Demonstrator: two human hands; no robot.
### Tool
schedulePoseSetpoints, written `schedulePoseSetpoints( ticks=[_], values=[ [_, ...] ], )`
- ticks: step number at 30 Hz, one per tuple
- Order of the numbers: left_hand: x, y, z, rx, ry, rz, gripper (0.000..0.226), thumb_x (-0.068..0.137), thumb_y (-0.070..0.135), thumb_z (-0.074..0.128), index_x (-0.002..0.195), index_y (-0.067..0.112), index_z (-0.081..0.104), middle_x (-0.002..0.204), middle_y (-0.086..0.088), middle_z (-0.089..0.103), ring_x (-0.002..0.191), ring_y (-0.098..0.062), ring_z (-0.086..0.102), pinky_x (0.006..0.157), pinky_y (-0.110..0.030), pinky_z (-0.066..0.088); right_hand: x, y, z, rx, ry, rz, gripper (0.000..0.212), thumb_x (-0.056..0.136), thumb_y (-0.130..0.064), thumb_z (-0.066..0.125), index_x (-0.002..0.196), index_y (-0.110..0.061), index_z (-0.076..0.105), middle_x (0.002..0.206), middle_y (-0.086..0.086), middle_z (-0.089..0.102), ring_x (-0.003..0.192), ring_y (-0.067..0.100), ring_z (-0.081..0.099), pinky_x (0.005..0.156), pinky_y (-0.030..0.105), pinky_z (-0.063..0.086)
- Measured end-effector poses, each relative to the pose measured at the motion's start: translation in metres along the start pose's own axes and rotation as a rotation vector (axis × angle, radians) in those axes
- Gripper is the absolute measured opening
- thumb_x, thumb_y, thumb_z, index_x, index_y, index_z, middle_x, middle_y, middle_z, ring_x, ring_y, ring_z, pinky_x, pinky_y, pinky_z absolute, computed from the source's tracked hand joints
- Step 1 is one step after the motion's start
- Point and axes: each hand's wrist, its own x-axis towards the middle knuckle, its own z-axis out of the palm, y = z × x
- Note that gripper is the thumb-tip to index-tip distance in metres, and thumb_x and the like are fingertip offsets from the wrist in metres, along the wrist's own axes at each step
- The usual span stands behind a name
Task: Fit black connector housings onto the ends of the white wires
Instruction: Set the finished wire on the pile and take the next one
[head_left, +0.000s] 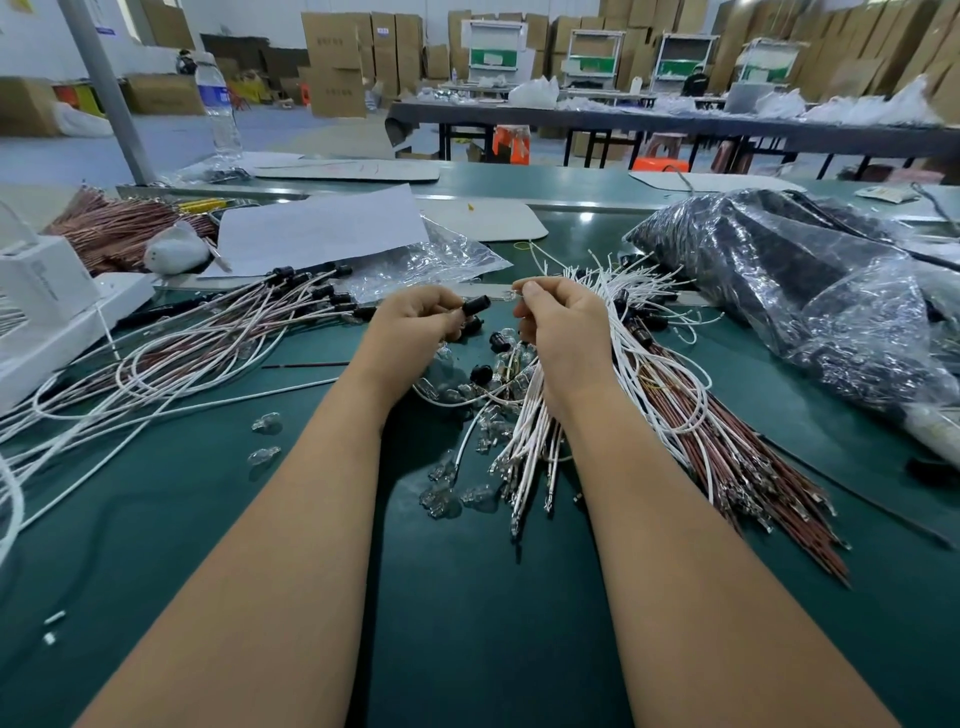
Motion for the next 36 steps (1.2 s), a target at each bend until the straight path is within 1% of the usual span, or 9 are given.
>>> schedulePoseSetpoints(
  ticks=[3, 8, 15, 19, 22, 25, 28, 32, 36],
  values=[
    [-0.001, 0.001, 0.0, 0.01, 0.0, -0.003, 0.017, 0.092, 0.008, 0.06, 0.081, 0.017, 0.068, 0.074, -0.007, 0.06, 0.074, -0.018, 0.05, 0.075, -0.031, 0.04, 0.001, 0.002, 0.001, -0.005, -0.022, 0.0, 0.015, 0.096, -0.011, 0.054, 0.09, -0.014, 0.067, 0.073, -0.001, 0.06, 0.067, 0.01, 0.052, 0.062, 0.022, 0.044],
    [-0.001, 0.001, 0.002, 0.032, 0.019, 0.008, 0.011, 0.092, 0.008, 0.06, 0.087, 0.012, 0.069, 0.068, 0.001, 0.061, 0.055, 0.003, 0.052, 0.057, -0.008, 0.041, 0.0, 0.003, 0.0, -0.085, -0.074, -0.052, 0.018, 0.094, -0.009, 0.056, 0.086, -0.019, 0.068, 0.075, 0.0, 0.063, 0.068, 0.009, 0.055, 0.063, 0.02, 0.047],
    [-0.001, -0.002, 0.003, 0.092, 0.04, 0.06, 0.01, 0.09, 0.012, 0.064, 0.083, 0.015, 0.07, 0.075, -0.004, 0.066, 0.068, -0.01, 0.057, 0.065, -0.016, 0.048, 0.002, 0.008, 0.001, -0.184, -0.066, -0.118, 0.018, 0.091, -0.01, 0.06, 0.082, -0.023, 0.066, 0.08, 0.001, 0.066, 0.074, 0.012, 0.06, 0.072, 0.026, 0.053],
    [0.0, -0.004, 0.002, 0.127, 0.069, 0.082, 0.01, 0.091, 0.013, 0.064, 0.082, 0.016, 0.069, 0.068, 0.002, 0.064, 0.059, -0.003, 0.055, 0.06, -0.015, 0.048, 0.003, 0.012, -0.001, -0.166, -0.085, -0.085, 0.017, 0.091, -0.006, 0.061, 0.082, -0.02, 0.065, 0.081, 0.006, 0.068, 0.074, 0.015, 0.064, 0.074, 0.028, 0.056],
    [0.0, -0.004, 0.003, 0.123, 0.064, 0.089, 0.013, 0.091, 0.014, 0.065, 0.079, 0.017, 0.069, 0.063, 0.006, 0.062, 0.051, 0.004, 0.05, 0.055, -0.009, 0.041, 0.004, 0.013, -0.002, -0.087, -0.093, -0.065, 0.02, 0.091, -0.003, 0.06, 0.082, -0.019, 0.066, 0.076, 0.003, 0.066, 0.068, 0.009, 0.062, 0.067, 0.02, 0.054],
    [0.0, -0.003, 0.003, 0.124, 0.033, 0.096, 0.015, 0.09, 0.014, 0.067, 0.076, 0.022, 0.068, 0.071, -0.005, 0.068, 0.06, -0.006, 0.055, 0.059, -0.015, 0.044, 0.005, 0.013, -0.003, -0.022, -0.077, -0.028, 0.019, 0.092, -0.003, 0.06, 0.082, -0.018, 0.066, 0.074, 0.0, 0.065, 0.067, 0.007, 0.061, 0.065, 0.018, 0.051],
    [0.0, -0.004, 0.003, 0.154, 0.017, 0.121, 0.006, 0.089, 0.011, 0.067, 0.084, 0.012, 0.071, 0.076, -0.013, 0.068, 0.06, -0.011, 0.052, 0.057, -0.015, 0.043, 0.006, 0.014, -0.003, -0.041, -0.09, -0.005, 0.016, 0.093, -0.005, 0.059, 0.081, -0.015, 0.065, 0.07, 0.0, 0.064, 0.061, 0.006, 0.059, 0.062, 0.019, 0.05],
    [0.0, -0.005, 0.003, 0.165, 0.002, 0.114, 0.008, 0.089, 0.01, 0.066, 0.084, 0.014, 0.072, 0.071, -0.008, 0.064, 0.058, -0.009, 0.049, 0.057, -0.015, 0.041, 0.007, 0.016, -0.004, -0.106, -0.103, -0.036, 0.017, 0.091, -0.004, 0.062, 0.079, -0.016, 0.065, 0.069, 0.0, 0.065, 0.063, 0.009, 0.061, 0.068, 0.025, 0.056],
    [0.0, -0.006, 0.002, 0.111, -0.004, 0.073, 0.008, 0.09, 0.01, 0.065, 0.085, 0.007, 0.071, 0.074, -0.016, 0.061, 0.065, -0.016, 0.049, 0.057, -0.018, 0.039, 0.008, 0.018, -0.004, -0.137, -0.124, -0.038, 0.018, 0.091, -0.004, 0.062, 0.078, -0.016, 0.065, 0.07, 0.002, 0.066, 0.065, 0.011, 0.063, 0.074, 0.034, 0.057]
  ],
)
